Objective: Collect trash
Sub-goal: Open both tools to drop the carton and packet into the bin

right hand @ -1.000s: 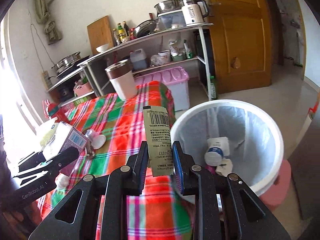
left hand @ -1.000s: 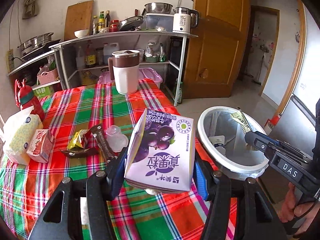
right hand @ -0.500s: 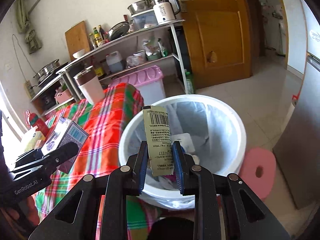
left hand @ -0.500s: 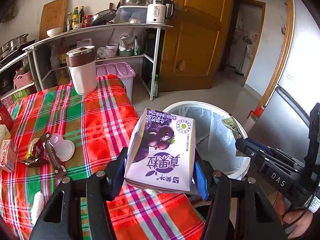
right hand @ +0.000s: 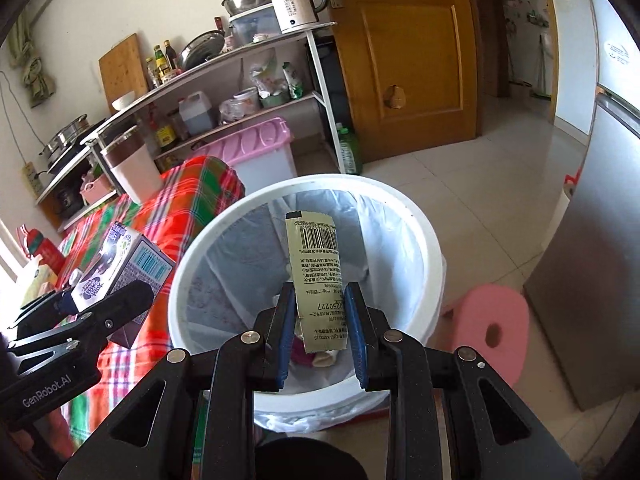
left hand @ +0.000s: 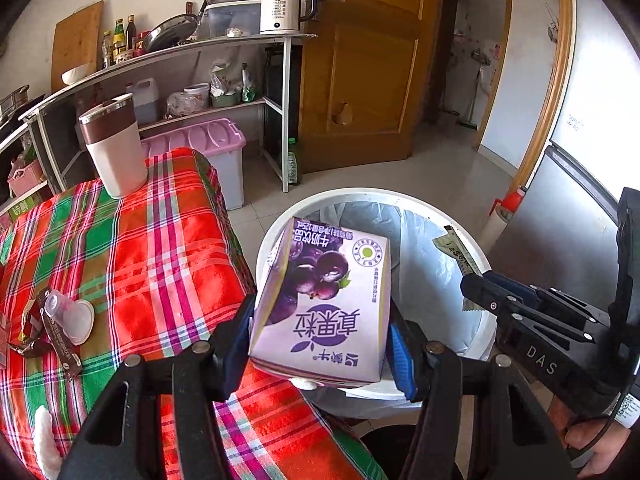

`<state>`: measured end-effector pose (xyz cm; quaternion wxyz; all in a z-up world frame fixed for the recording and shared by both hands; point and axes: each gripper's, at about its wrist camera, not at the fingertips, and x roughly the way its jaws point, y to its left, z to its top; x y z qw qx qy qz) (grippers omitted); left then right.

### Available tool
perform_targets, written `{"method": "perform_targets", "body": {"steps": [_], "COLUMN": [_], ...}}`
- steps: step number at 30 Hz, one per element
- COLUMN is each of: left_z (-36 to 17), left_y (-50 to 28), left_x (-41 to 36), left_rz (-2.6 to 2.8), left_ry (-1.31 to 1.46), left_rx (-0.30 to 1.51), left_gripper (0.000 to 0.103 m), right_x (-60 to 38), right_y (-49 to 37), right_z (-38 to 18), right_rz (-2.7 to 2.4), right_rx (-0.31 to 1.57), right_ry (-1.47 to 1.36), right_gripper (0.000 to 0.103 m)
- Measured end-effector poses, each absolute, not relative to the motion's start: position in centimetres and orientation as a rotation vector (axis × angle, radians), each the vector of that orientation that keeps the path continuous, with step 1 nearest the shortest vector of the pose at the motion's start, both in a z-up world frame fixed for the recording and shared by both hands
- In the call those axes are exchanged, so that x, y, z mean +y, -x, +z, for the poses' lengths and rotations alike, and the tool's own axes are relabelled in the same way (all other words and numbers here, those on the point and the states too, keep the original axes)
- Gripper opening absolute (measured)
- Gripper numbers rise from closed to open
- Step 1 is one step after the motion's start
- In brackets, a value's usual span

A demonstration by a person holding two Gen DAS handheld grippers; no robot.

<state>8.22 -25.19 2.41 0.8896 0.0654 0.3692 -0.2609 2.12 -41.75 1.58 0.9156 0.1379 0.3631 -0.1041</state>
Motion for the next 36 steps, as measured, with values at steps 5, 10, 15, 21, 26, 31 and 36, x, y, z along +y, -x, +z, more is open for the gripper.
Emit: {"method": "perform_targets", "body": {"steps": [5, 10, 15, 21, 26, 31, 36], "left_z": [1.9, 1.7, 1.9, 2.6, 3.2, 3.8, 4.0], "left_y": [-8.5, -8.6, -8.4, -7.8, -7.3, -6.7, -6.2], "left_x": [-26.3, -26.5, -26.0, -24.6, -22.9, -21.1, -19.3], "left_rz": [-0.559, -0.566, -0.559, -0.551, -0.534, -0.509, -0.476], "left_ry": [-0.138, -0.137, -0.134, -0.12, -0.1, -0.093, -0.08], "left_rx": [0.786, 0.799, 0.793, 0.766, 0.75, 0.729, 0.719], "left_gripper": [0.061, 0.065, 0.067, 0.07, 0.07, 0.07, 0.071], "right_x": [-42.5, -42.6, -42.3, -41.4, -40.1, -38.6, -37.1], "right_y": [-2.6, -2.7, -2.3, -1.9, -1.5, -1.3, -1.0], "right_z": [0.8, 0.8, 0.8, 1.5, 2.2, 2.9, 3.4], "right_rz": [-0.233, -0.222, -0.219, -0.21, -0.186, -0.16, -0.131], "right_rx": [0.779, 0.786, 0.782, 0.762, 0.741, 0.728, 0.718], "right_ry": [-0.276, -0.27, -0.275, -0.277, -0.272, -0.261, -0.248], "right_gripper": [0.026, 0.027, 0.033, 0.034, 0.034, 0.035, 0.035]}}
